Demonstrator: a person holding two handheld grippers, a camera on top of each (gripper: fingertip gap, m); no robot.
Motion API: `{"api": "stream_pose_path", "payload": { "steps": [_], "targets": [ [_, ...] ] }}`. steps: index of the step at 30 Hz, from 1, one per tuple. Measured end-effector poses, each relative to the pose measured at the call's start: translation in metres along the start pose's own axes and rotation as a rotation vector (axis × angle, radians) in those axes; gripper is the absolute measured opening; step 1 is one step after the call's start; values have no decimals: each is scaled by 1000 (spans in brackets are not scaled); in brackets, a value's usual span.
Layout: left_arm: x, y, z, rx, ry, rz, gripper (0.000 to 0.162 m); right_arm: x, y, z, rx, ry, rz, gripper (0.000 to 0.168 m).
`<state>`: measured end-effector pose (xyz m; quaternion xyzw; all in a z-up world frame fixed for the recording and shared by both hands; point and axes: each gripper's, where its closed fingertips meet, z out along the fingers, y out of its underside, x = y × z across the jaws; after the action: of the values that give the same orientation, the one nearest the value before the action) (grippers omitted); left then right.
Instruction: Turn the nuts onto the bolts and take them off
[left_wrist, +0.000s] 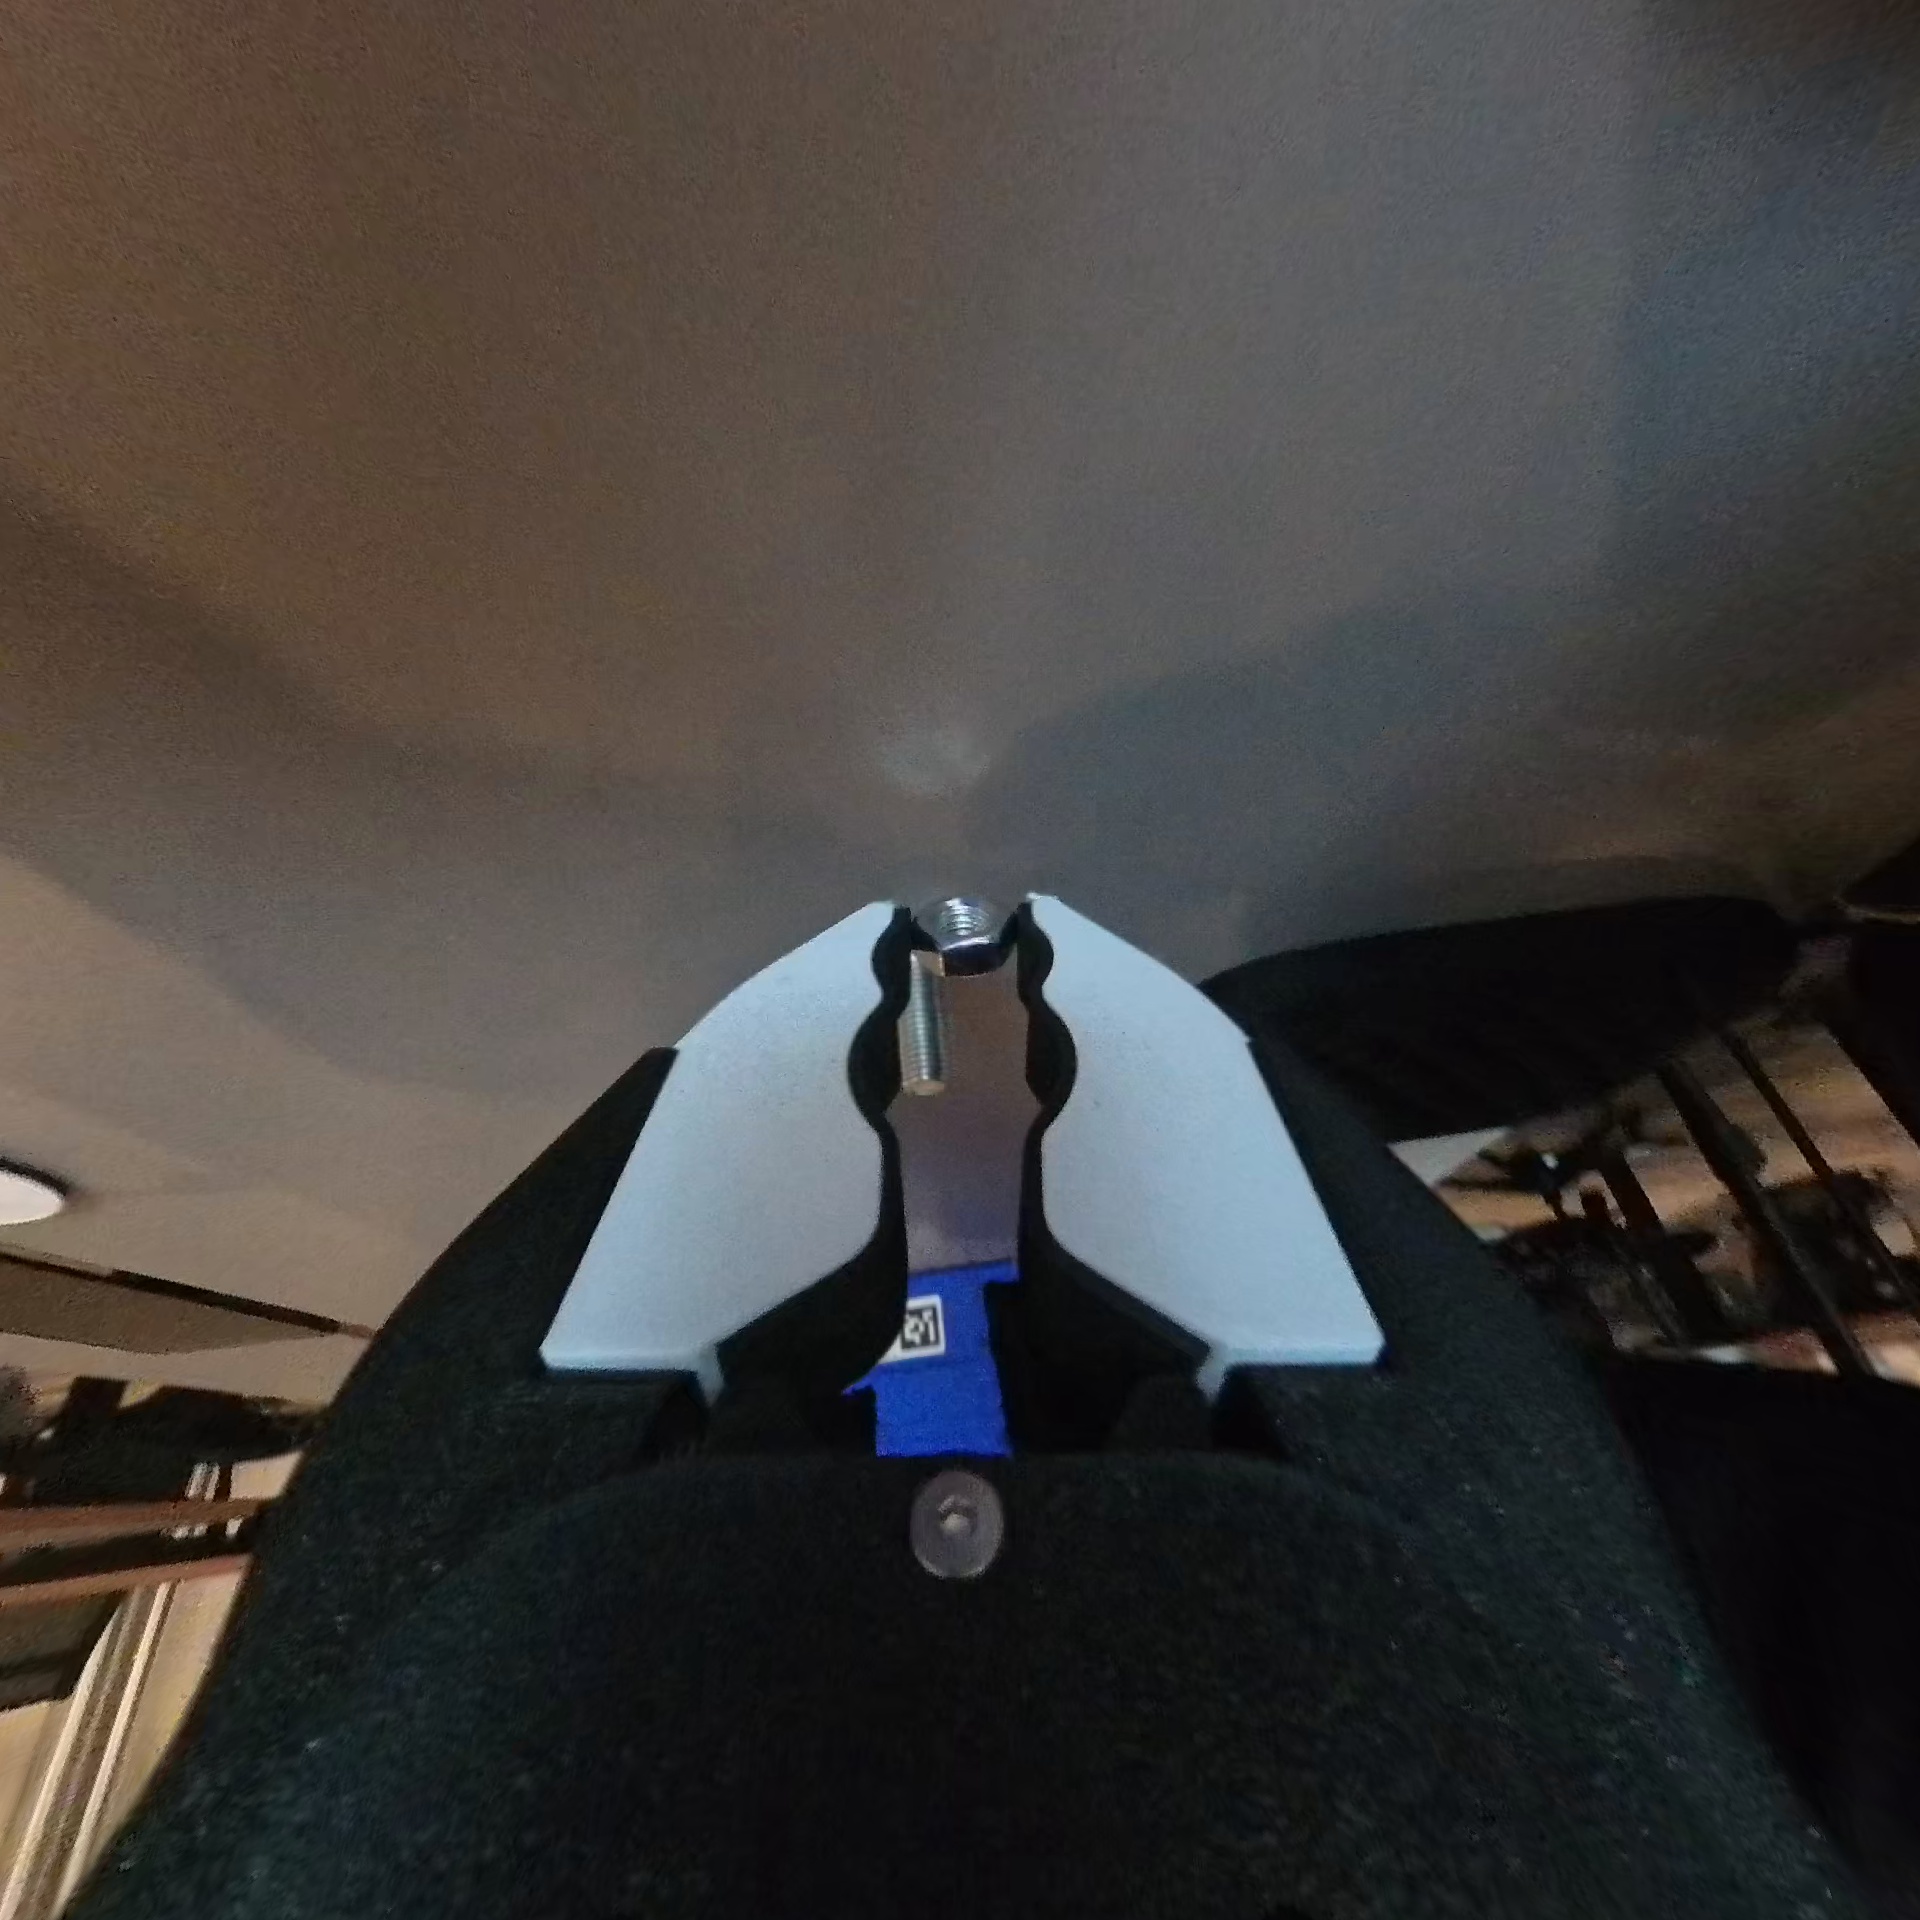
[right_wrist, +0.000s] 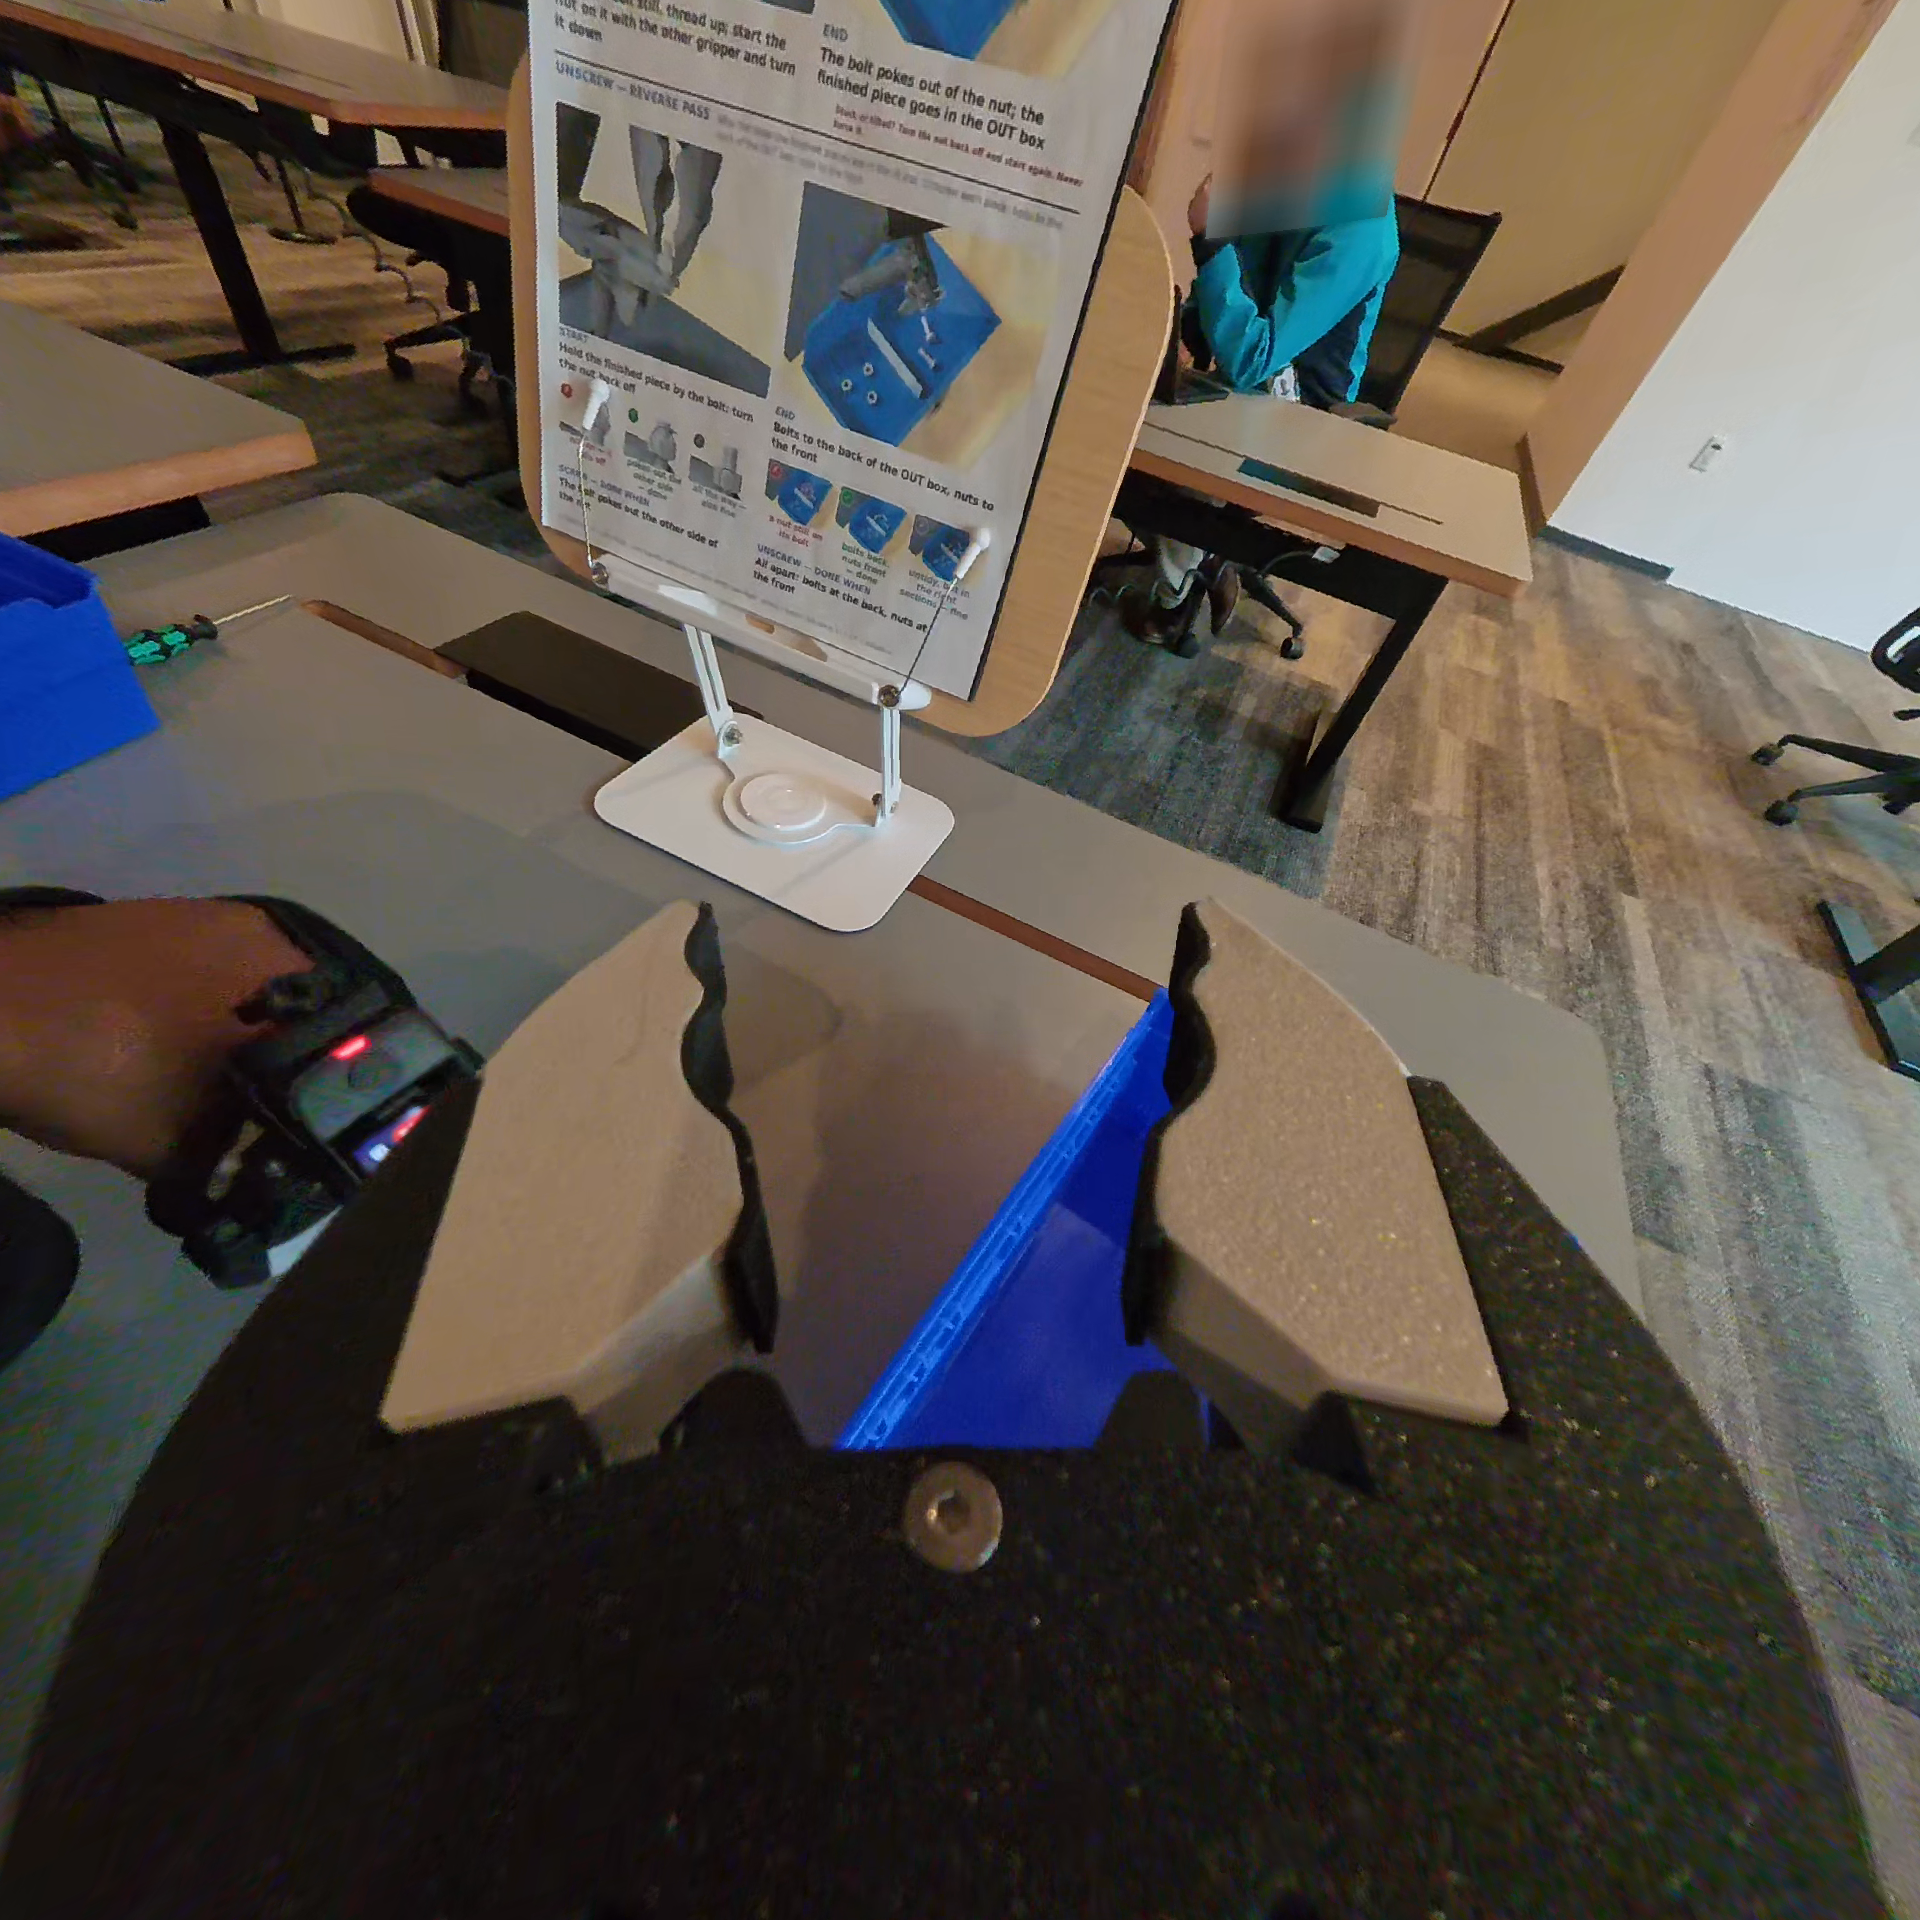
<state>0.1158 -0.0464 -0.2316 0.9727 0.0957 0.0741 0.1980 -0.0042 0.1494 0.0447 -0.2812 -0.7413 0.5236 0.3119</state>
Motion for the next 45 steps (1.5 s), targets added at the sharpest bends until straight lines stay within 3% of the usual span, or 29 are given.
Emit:
{"api": "stream_pose_path", "payload": {
  "steps": [8, 23, 32, 40, 45],
  "targets": [
    [-1, 3, 12, -157, 64, -16, 20, -4, -2, -2, 4, -6, -15, 82],
    [-8, -10, 3, -93, 69, -38, 31, 0, -2, -5, 14, 4, -4, 82],
    [-26, 2, -66, 470, -30, -233, 32, -2, 0, -1, -5, -1, -9, 82],
    [-47, 61, -130, 974, -257, -512, 37, -14, 0, 8, -34, -23, -41, 82],
    [-52, 105, -170, 1199, -379, -653, 47, -23, 1, 16, -61, -32, -68, 82]
  ]
}}
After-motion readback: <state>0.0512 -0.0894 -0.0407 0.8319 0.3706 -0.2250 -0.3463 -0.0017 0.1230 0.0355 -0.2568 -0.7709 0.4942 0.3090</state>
